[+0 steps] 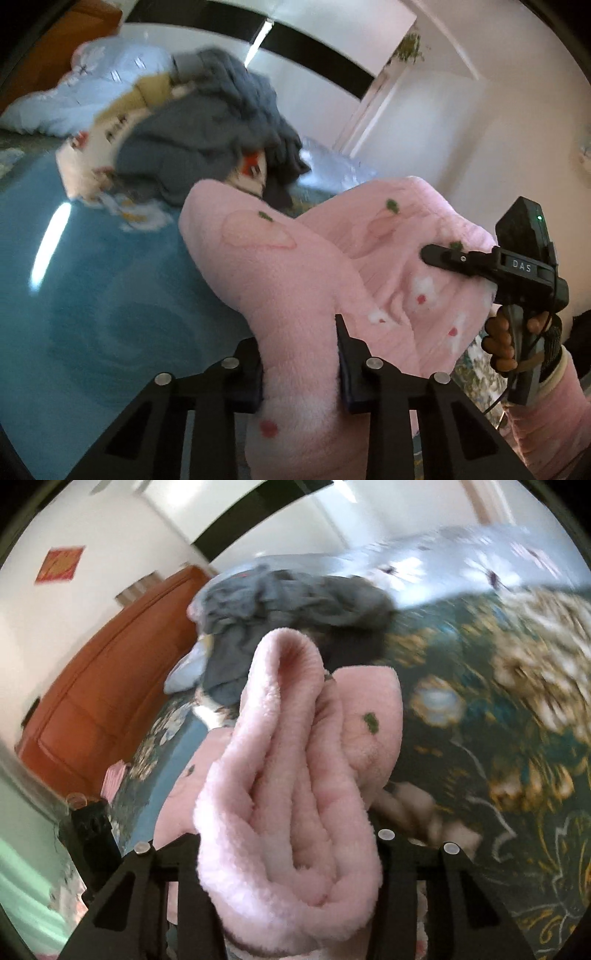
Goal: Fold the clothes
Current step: 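Grasp the folded fleece with both grippers and lift it off the bed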
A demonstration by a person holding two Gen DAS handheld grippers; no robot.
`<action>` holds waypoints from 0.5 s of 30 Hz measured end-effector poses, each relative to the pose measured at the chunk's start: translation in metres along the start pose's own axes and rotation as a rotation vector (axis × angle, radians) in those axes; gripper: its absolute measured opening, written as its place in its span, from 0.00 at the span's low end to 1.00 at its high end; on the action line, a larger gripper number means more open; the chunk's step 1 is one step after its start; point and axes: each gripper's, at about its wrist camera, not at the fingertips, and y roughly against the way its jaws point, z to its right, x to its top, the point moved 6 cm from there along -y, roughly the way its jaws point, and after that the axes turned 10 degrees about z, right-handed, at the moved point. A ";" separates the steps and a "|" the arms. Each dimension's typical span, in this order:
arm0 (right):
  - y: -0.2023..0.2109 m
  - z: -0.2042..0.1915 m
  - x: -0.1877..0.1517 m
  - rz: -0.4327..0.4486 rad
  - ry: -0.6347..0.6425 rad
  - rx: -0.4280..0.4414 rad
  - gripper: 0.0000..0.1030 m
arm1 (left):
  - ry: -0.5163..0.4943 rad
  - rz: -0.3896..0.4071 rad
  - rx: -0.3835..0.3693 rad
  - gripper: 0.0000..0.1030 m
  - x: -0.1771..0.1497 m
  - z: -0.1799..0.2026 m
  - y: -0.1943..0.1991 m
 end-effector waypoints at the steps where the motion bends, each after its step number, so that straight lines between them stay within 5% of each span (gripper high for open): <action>1: -0.004 -0.012 0.004 0.000 0.020 0.006 0.44 | 0.001 0.031 0.009 0.31 0.009 -0.008 0.010; 7: -0.052 -0.121 0.034 -0.006 0.135 0.127 0.44 | 0.063 0.252 0.128 0.31 0.058 -0.087 0.097; 15: -0.198 -0.327 0.046 -0.100 0.267 0.358 0.44 | 0.194 0.490 0.417 0.31 0.089 -0.225 0.224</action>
